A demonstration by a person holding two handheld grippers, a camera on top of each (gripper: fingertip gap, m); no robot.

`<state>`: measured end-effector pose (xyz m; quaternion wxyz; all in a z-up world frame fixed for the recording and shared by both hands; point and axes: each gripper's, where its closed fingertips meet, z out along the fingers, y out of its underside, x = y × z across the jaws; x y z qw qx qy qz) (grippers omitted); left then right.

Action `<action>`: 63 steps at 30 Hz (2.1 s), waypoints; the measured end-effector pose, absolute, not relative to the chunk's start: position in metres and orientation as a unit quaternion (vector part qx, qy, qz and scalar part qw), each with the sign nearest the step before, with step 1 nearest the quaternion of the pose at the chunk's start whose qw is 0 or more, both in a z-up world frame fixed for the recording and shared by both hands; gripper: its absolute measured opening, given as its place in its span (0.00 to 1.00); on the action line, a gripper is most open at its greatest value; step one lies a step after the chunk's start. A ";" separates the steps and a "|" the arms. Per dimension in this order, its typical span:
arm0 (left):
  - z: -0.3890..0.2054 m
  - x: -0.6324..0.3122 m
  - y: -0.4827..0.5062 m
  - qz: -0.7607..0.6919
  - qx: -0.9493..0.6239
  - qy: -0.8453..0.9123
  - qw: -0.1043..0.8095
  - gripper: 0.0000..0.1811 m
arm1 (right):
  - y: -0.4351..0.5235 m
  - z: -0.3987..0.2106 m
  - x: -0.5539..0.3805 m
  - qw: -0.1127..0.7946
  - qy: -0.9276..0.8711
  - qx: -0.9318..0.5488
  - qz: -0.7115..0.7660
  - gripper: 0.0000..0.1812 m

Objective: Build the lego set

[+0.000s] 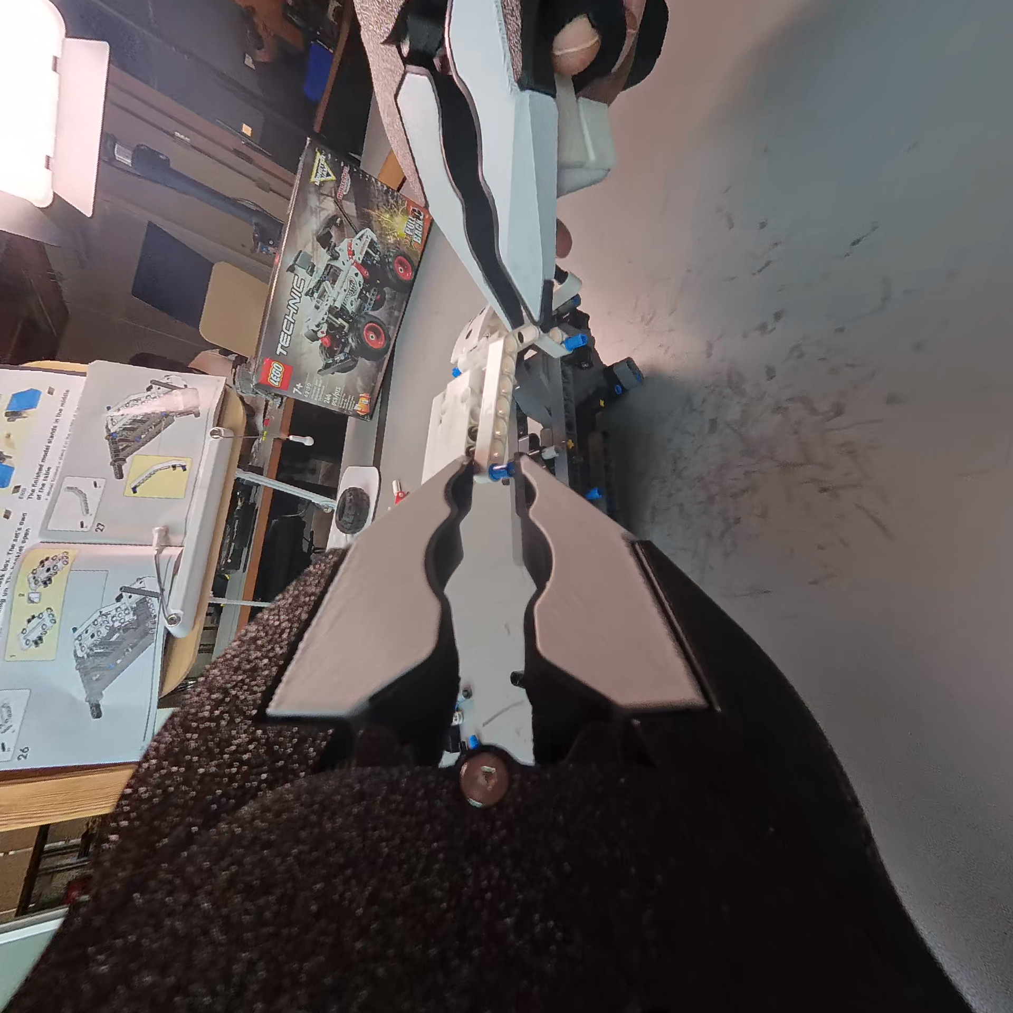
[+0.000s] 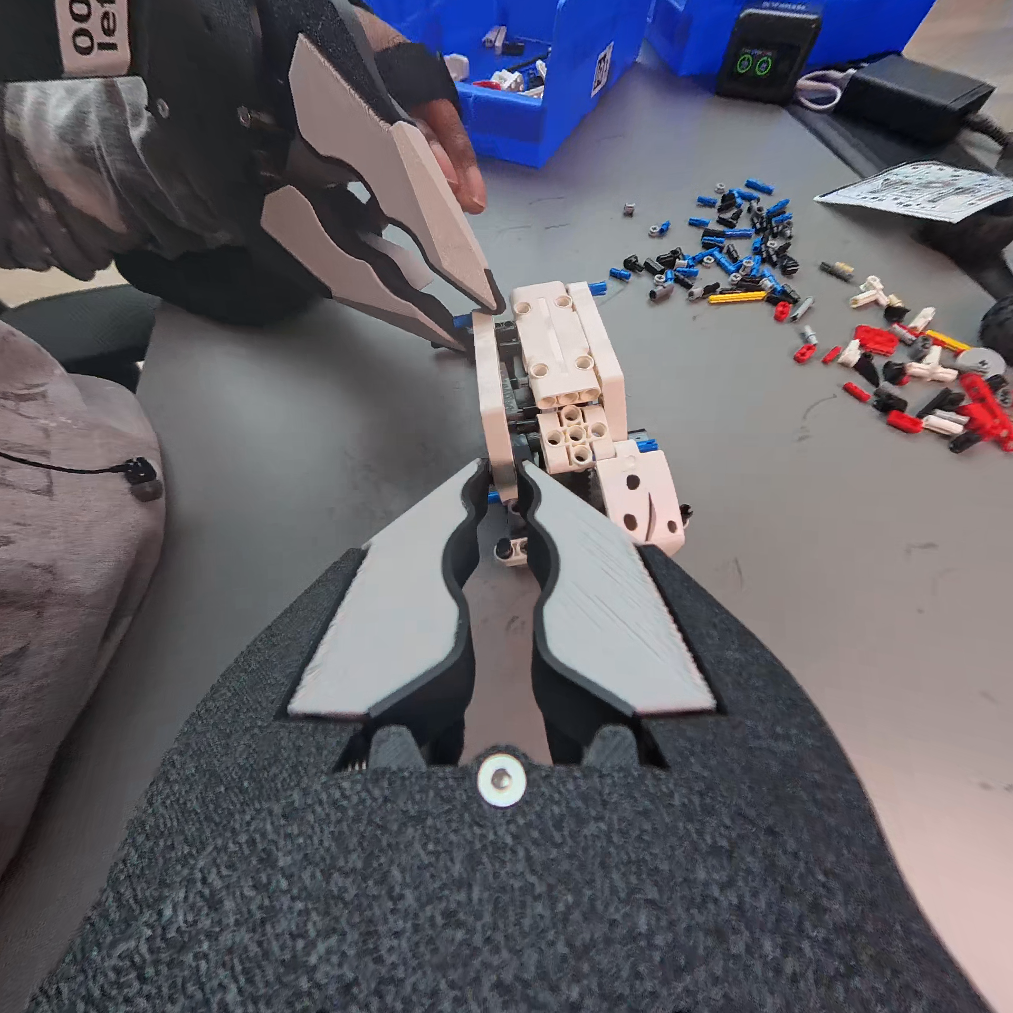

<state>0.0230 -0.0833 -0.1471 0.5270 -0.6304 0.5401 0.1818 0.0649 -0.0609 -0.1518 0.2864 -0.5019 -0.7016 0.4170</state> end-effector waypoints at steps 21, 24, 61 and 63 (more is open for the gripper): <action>-0.157 0.017 -0.075 0.198 -0.641 0.521 0.527 0.08 | -0.048 -0.156 0.068 0.362 -0.729 -0.461 0.352 0.08; -0.156 0.017 -0.074 0.200 -0.641 0.521 0.527 0.08 | -0.047 -0.153 0.069 0.361 -0.727 -0.463 0.356 0.08; -0.139 0.016 -0.068 0.222 -0.644 0.495 0.540 0.06 | -0.036 -0.156 0.034 0.214 -0.748 -0.436 0.451 0.27; -0.141 0.015 -0.066 0.226 -0.642 0.498 0.536 0.06 | -0.036 -0.156 0.033 0.215 -0.749 -0.436 0.450 0.28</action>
